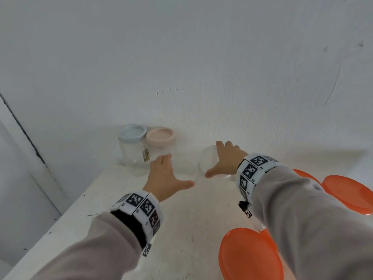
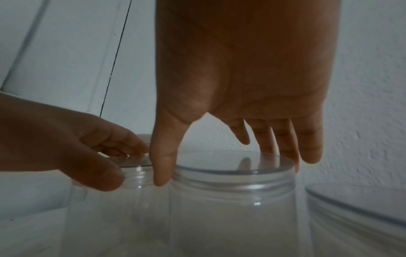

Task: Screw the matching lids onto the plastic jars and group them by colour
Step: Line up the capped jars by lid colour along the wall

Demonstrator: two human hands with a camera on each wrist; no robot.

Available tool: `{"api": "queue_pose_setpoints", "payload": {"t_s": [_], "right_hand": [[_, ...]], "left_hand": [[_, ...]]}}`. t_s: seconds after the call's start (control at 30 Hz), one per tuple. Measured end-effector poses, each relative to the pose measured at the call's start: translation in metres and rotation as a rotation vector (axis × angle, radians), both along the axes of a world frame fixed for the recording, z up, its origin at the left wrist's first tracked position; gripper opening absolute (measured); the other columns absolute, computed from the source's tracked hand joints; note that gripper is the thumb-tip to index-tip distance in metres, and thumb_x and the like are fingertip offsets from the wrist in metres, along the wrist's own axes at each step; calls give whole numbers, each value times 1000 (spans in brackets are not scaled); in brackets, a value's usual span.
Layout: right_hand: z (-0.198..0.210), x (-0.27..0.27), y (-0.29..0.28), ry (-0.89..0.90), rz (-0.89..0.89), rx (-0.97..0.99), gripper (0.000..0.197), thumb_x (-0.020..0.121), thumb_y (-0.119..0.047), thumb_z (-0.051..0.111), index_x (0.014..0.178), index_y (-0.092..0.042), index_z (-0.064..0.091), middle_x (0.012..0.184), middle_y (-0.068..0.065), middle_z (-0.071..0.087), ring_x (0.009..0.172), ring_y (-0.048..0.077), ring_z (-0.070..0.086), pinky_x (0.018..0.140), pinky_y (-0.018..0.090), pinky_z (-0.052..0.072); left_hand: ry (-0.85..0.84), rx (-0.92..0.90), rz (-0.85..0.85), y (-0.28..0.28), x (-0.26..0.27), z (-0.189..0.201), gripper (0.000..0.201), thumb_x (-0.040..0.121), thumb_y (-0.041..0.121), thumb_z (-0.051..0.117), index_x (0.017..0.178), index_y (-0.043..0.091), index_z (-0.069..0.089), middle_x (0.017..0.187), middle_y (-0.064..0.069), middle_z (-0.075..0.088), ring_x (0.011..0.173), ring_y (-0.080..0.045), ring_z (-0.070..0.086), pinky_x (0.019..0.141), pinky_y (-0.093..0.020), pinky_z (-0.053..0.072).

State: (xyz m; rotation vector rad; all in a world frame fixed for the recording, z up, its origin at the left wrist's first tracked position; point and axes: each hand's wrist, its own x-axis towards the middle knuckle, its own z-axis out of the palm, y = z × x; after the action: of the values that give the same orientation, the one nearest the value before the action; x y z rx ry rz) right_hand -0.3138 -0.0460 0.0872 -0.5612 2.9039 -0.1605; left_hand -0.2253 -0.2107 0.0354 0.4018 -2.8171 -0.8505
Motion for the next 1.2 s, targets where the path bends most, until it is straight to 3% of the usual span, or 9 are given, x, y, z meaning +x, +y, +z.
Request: {"api": "queue_pose_setpoints", "payload": {"t_s": [0.3, 0.73, 0.93, 1.13, 1.2], "right_hand": [[-13, -31, 0, -14, -133, -5, 95, 71, -55, 76, 140, -8, 30, 135, 12, 40, 127, 30, 39, 101, 40, 40], [-26, -62, 2, -9, -237, -43, 97, 65, -58, 77, 135, -6, 34, 131, 13, 42, 120, 31, 43, 96, 42, 41], [-29, -67, 10, -47, -227, -35, 105, 65, -63, 76, 140, -5, 31, 134, 14, 39, 120, 30, 46, 93, 39, 43], [-26, -67, 15, -69, -181, -26, 105, 67, -67, 73, 142, -7, 30, 136, 12, 42, 120, 31, 49, 98, 42, 45], [-24, -66, 18, -68, -163, -1, 101, 66, -68, 72, 139, -9, 35, 127, 10, 48, 111, 28, 53, 91, 38, 47]], "left_hand": [[14, -4, 44, 17, -49, -12, 95, 73, 48, 75, 142, 6, 26, 142, -11, 30, 131, -28, 25, 108, -36, 25], [23, 7, 59, 32, -81, -16, 91, 79, 47, 70, 143, 1, 24, 144, -13, 27, 135, -28, 22, 110, -36, 22], [-2, -47, 40, 34, -96, -16, 87, 83, 49, 66, 141, -1, 26, 145, -15, 27, 137, -29, 22, 112, -36, 21], [-45, -117, 53, 35, -102, -14, 81, 84, 50, 64, 137, -1, 31, 137, -14, 36, 133, -29, 30, 110, -36, 26], [-59, -124, 56, 34, -103, -13, 78, 83, 48, 65, 135, -1, 34, 134, -13, 38, 131, -28, 32, 108, -35, 28]]}}
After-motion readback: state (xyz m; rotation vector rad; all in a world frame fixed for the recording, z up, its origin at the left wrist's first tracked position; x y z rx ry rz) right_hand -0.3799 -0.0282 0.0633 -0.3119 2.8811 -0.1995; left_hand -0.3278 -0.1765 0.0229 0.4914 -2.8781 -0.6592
